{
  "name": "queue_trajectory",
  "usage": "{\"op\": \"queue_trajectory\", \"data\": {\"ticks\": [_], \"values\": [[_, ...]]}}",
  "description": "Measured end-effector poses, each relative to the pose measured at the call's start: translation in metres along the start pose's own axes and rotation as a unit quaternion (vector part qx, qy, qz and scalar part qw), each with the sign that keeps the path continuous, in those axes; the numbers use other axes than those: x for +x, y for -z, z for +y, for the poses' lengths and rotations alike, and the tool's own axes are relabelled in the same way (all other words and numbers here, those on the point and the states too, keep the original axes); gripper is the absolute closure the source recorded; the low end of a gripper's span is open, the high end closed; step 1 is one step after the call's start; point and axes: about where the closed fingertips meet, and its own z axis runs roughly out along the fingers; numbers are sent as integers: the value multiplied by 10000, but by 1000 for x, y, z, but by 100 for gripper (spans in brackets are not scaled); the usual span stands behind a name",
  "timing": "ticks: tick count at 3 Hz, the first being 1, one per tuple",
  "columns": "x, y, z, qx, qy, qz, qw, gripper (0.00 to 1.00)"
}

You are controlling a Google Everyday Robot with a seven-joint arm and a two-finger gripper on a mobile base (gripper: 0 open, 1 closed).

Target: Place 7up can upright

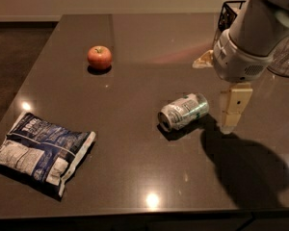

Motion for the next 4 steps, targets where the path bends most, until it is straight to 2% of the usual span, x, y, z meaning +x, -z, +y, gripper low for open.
{"op": "queue_trajectory", "data": {"ticks": [2, 3, 4], "values": [[-24, -42, -9, -314, 576, -7, 9978, 0], [-36, -56, -9, -464, 753, -12, 9961, 0], [-48, -59, -8, -510, 846, -33, 9951, 0]]}}
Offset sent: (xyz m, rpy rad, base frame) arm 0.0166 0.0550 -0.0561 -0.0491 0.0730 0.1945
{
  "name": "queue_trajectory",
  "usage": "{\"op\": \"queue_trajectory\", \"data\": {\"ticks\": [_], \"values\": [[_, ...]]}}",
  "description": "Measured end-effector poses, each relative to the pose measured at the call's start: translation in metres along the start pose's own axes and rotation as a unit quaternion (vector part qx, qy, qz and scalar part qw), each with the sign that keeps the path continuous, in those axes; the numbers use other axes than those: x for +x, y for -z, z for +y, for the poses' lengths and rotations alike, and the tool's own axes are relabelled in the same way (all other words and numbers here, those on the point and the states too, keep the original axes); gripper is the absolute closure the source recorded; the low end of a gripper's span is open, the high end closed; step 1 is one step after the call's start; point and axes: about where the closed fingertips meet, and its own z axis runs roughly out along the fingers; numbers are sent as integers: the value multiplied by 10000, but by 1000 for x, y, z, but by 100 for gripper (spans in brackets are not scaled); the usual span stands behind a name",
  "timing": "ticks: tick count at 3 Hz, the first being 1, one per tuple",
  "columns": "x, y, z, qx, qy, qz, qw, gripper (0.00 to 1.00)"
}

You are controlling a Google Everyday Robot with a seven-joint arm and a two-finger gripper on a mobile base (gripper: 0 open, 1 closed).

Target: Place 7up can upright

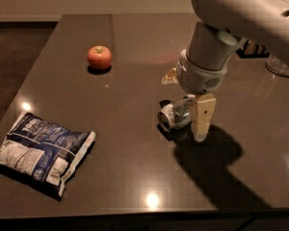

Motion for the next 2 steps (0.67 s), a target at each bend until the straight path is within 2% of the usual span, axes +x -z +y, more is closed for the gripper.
{"op": "queue_trajectory", "data": {"ticks": [1, 2], "values": [[-11, 0, 1, -9, 77, -19, 10000, 18], [-15, -3, 2, -72, 64, 3, 10000, 41]]}}
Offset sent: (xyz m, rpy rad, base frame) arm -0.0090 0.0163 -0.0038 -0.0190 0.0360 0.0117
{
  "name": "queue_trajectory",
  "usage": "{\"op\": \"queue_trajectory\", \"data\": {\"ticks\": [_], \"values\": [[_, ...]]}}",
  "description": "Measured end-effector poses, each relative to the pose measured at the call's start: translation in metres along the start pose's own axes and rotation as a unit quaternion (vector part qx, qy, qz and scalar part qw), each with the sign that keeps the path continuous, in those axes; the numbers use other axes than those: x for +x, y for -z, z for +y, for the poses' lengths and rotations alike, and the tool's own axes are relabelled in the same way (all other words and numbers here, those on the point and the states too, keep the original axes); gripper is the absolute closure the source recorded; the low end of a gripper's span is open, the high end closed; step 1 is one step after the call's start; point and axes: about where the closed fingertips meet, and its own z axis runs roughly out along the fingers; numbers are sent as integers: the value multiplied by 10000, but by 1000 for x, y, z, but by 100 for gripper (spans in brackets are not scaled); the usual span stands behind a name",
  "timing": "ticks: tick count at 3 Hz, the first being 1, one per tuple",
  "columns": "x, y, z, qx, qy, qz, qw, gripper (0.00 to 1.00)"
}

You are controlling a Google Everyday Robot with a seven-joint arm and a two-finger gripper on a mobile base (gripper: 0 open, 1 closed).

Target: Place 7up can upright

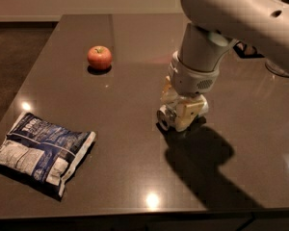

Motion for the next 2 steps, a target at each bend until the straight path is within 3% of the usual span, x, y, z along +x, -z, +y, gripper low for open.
{"op": "queue_trajectory", "data": {"ticks": [1, 2], "values": [[-3, -1, 0, -36, -44, -24, 10000, 65], [2, 15, -10, 158, -479, -106, 9987, 89]]}}
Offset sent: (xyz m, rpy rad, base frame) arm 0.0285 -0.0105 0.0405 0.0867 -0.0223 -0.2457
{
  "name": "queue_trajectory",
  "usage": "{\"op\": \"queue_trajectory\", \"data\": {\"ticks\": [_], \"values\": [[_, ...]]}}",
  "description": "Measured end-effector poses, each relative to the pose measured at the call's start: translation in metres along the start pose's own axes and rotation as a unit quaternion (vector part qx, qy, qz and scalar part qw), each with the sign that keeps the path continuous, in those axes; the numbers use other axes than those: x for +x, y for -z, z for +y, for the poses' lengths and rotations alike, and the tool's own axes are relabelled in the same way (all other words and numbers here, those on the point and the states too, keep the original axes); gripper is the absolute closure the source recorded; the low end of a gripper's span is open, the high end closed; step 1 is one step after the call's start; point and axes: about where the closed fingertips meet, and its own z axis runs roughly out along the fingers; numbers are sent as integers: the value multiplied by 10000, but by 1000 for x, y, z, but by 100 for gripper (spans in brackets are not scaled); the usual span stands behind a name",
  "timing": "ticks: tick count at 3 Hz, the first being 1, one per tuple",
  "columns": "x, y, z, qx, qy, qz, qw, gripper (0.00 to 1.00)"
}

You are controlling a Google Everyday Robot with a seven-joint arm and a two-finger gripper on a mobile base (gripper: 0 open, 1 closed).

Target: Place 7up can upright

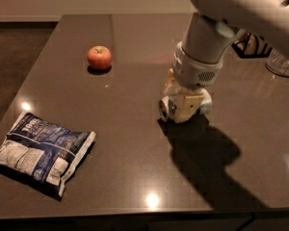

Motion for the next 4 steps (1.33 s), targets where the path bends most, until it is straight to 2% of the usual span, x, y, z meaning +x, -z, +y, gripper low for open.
{"op": "queue_trajectory", "data": {"ticks": [1, 2, 3, 4], "values": [[11, 29, -20, 292, -742, -353, 9962, 100], [26, 56, -44, 668, -1635, -1026, 9789, 100], [35, 73, -63, 995, -2376, -1804, 9493, 100], [45, 79, -83, 1342, -2944, -2399, 9153, 100]]}}
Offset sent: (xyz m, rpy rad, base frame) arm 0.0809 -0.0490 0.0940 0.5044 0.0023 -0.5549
